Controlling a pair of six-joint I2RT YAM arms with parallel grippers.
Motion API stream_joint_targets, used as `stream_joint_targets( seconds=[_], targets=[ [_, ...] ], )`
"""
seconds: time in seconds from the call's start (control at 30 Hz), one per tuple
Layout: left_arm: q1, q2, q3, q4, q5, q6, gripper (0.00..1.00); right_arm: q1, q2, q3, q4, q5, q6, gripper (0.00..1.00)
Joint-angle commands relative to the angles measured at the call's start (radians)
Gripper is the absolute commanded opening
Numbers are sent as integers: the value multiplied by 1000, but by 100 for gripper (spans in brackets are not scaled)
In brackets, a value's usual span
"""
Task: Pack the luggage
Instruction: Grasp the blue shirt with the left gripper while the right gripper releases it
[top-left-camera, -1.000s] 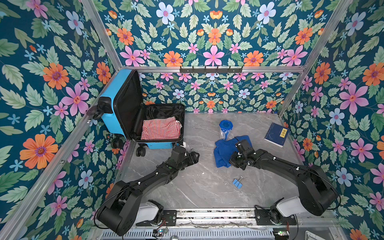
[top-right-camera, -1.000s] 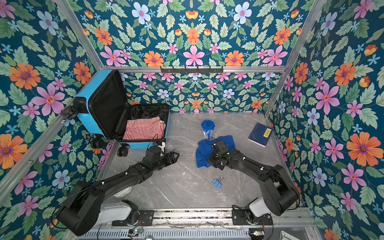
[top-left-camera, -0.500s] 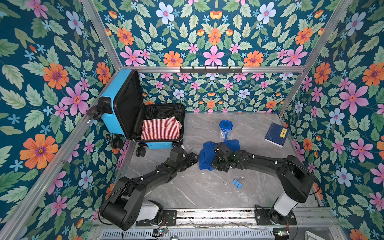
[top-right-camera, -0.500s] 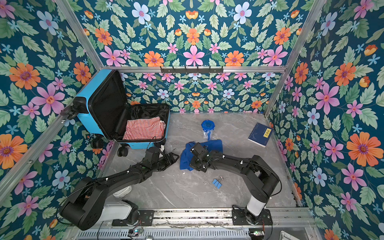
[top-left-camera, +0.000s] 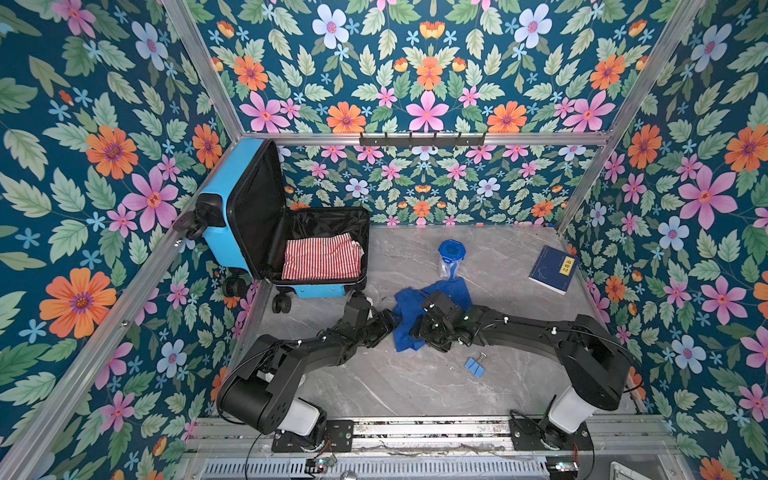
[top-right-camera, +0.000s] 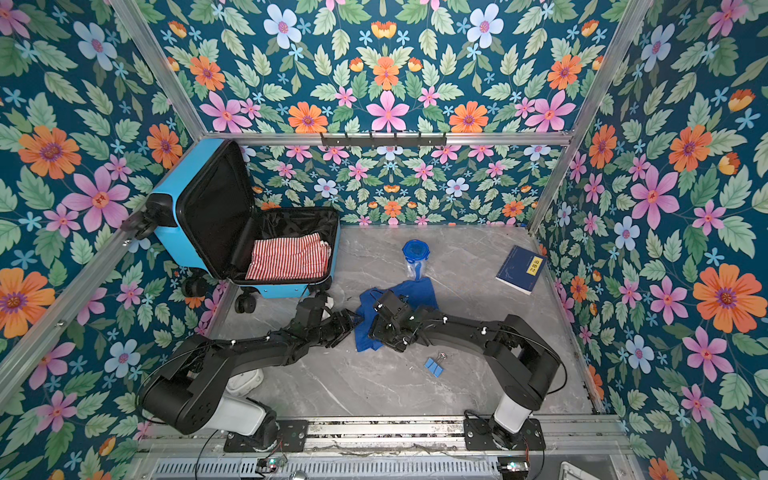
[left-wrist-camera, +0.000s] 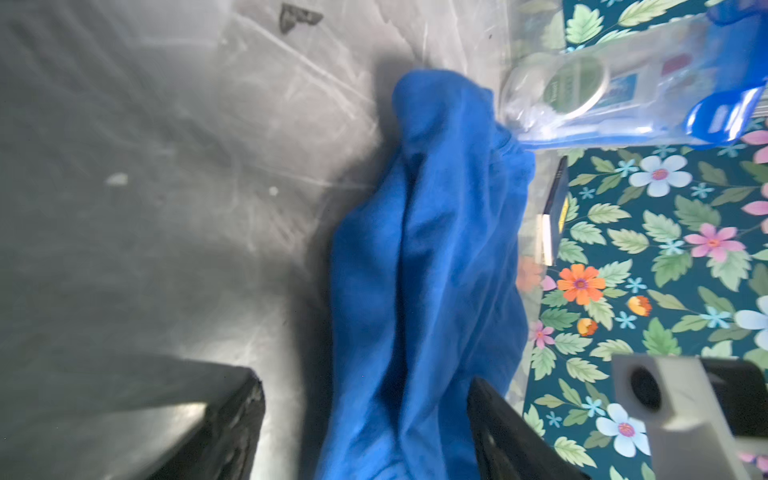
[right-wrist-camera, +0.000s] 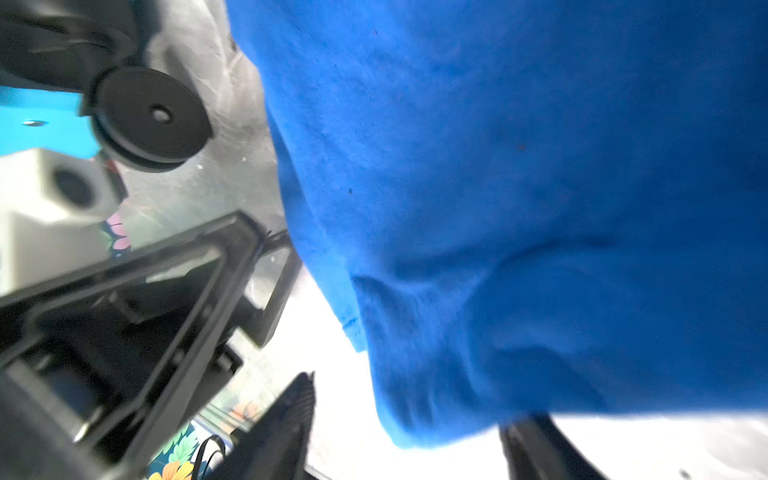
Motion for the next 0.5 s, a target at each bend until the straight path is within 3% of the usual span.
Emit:
stream_joint_targets(
  seconds=[0.0, 0.13, 0.27, 0.47],
  targets=[
    [1, 10, -19, 32, -23, -22, 79, -28, -93, -46, -7, 18, 8, 76],
    [1, 17, -21, 44, -36, -24, 79, -103, -240, -81, -59, 55, -58, 82],
    [0, 39, -11, 49, -28, -19, 79, -300, -330, -120, -130, 21, -180, 86],
    [-5, 86, -7, 64, -28, -11, 78, -558, -287, -137, -129, -69, -370, 86]
  ],
)
